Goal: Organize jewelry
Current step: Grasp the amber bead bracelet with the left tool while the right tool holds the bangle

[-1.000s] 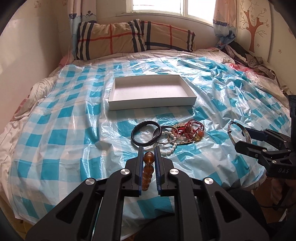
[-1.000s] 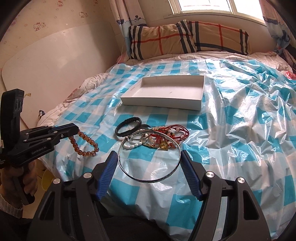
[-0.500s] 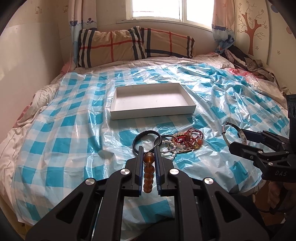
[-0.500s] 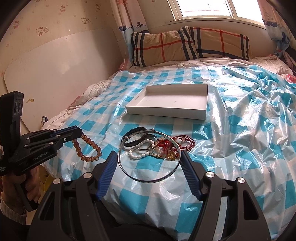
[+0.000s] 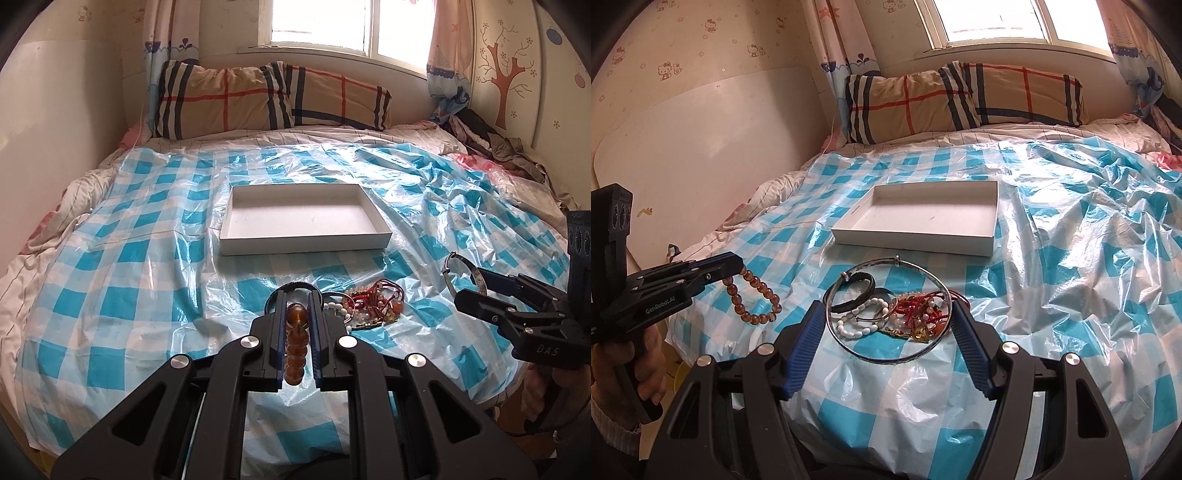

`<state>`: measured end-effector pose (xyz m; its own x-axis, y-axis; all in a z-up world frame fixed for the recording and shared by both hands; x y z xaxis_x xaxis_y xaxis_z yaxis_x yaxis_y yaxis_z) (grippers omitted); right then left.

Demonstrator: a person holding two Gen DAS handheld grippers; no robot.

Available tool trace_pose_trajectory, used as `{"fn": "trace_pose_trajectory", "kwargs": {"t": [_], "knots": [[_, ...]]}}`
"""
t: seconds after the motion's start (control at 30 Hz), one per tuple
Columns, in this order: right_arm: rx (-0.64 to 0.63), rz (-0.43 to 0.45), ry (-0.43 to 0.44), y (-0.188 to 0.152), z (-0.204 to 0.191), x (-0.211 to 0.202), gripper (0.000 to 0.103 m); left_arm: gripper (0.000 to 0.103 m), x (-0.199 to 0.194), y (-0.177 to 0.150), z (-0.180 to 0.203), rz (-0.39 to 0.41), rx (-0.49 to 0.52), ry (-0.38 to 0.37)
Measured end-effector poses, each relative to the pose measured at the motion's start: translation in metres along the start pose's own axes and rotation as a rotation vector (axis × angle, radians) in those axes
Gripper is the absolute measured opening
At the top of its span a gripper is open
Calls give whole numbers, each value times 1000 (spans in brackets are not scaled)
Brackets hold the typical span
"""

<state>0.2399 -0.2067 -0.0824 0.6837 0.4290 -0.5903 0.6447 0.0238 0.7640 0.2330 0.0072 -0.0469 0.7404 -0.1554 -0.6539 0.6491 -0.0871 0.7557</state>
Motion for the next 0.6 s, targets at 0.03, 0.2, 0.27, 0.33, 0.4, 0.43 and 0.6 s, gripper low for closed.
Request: {"fn": "trace_pose_trajectory", "kwargs": {"t": [0.03, 0.2, 0.27, 0.33, 0.4, 0.43, 0.6], "knots": [[-1, 2, -2, 2, 0, 1, 67, 10, 1, 2, -1, 3, -2, -4], [-9, 12, -9, 11, 3, 7, 67, 10, 9, 14, 0, 10, -4, -21], [-13, 12, -12, 14, 5, 11, 67, 10, 15, 19, 0, 11, -6, -31], [-16, 12, -15, 18, 7, 15, 65, 10, 21, 25, 0, 10, -7, -38], [-20, 10, -17, 23, 10, 20, 61, 10, 29, 31, 0, 9, -8, -47], [-21, 12, -19, 25, 11, 23, 61, 10, 33, 34, 0, 8, -9, -52], [-24, 7, -26, 35, 20, 38, 60, 10, 51, 50, -1, 6, -20, -74]]}}
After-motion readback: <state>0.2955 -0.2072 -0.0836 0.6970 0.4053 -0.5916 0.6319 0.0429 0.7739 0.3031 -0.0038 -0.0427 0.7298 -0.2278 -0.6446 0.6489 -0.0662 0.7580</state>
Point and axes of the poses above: each gripper's, at about its wrist camera, not at the fingertips, and x roughly the way its jaws point, z to its right, y to its top, the point moved 2 cm from there along x, roughly the way its jaws point, and after that the axes turned 1 degree about -z, right-handed, at the moved point
